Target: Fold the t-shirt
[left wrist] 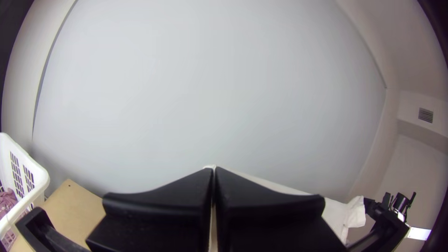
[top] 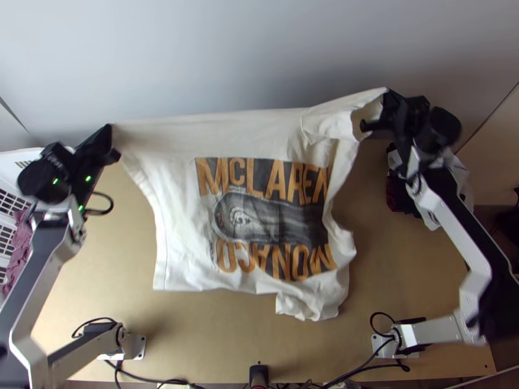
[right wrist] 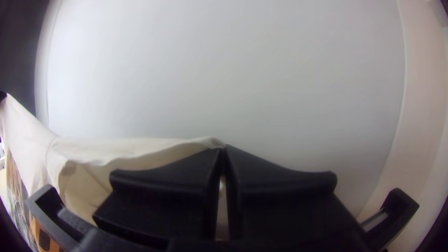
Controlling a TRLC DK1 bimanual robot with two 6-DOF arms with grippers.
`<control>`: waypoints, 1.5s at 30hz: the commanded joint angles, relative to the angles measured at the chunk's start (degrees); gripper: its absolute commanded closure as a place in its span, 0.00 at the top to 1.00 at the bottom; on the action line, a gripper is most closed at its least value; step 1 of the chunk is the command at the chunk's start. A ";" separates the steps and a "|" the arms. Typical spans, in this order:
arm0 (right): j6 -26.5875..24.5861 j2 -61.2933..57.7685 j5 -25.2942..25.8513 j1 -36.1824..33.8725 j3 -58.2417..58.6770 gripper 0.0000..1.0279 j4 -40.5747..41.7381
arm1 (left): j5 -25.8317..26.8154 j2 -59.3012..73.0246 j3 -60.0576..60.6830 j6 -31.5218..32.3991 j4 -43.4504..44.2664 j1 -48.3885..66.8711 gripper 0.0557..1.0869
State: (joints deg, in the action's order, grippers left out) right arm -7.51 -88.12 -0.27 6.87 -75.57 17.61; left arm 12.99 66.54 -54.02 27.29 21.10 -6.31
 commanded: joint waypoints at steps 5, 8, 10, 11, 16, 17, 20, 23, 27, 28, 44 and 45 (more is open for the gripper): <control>0.04 -29.48 1.24 -2.04 -26.47 0.03 1.99 | -4.38 31.28 -18.93 -5.40 4.56 2.70 0.03; -0.75 -36.78 2.21 -1.86 -34.29 0.03 1.11 | -4.82 37.96 -25.26 -6.46 4.56 2.70 0.03; -1.54 -40.91 3.17 -1.69 -39.65 0.03 0.68 | -4.91 42.09 -28.95 -7.86 4.56 2.61 0.03; -1.72 -42.75 3.44 -1.69 -42.03 0.03 -0.29 | -4.91 43.85 -30.53 -8.83 4.56 2.61 0.03; -2.25 -44.07 5.90 -0.81 -43.35 0.03 -4.77 | -4.91 47.89 -31.59 -11.82 4.47 2.61 0.03; -2.34 -42.58 5.90 -0.72 -40.80 0.03 -4.86 | -4.91 47.89 -30.71 -12.35 4.39 2.61 0.03; -2.34 -37.66 5.99 -0.46 -32.62 0.03 -3.81 | -4.91 48.24 -28.51 -13.93 4.39 2.35 0.03; -2.34 -33.35 5.99 -0.46 -25.15 0.03 -3.72 | -4.56 48.86 -26.58 -15.77 4.30 2.26 0.03; -2.42 -28.60 6.16 0.25 -15.48 0.03 -3.63 | -4.38 48.59 -22.71 -18.41 4.12 3.23 0.03; -2.51 -27.64 6.34 0.51 -13.46 0.03 -3.63 | -4.38 48.59 -21.65 -19.11 4.12 3.49 0.03; -2.95 -14.63 6.34 5.25 9.39 0.03 -17.17 | -1.66 42.53 -6.01 -26.59 2.89 3.14 0.03; -3.21 -14.19 6.34 5.43 10.36 0.03 -17.43 | -1.66 42.35 -5.48 -26.67 2.72 2.97 0.03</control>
State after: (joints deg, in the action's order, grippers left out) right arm -10.28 -106.59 6.15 10.39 -72.97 3.97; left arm 10.50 110.87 -64.84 3.05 24.14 -2.66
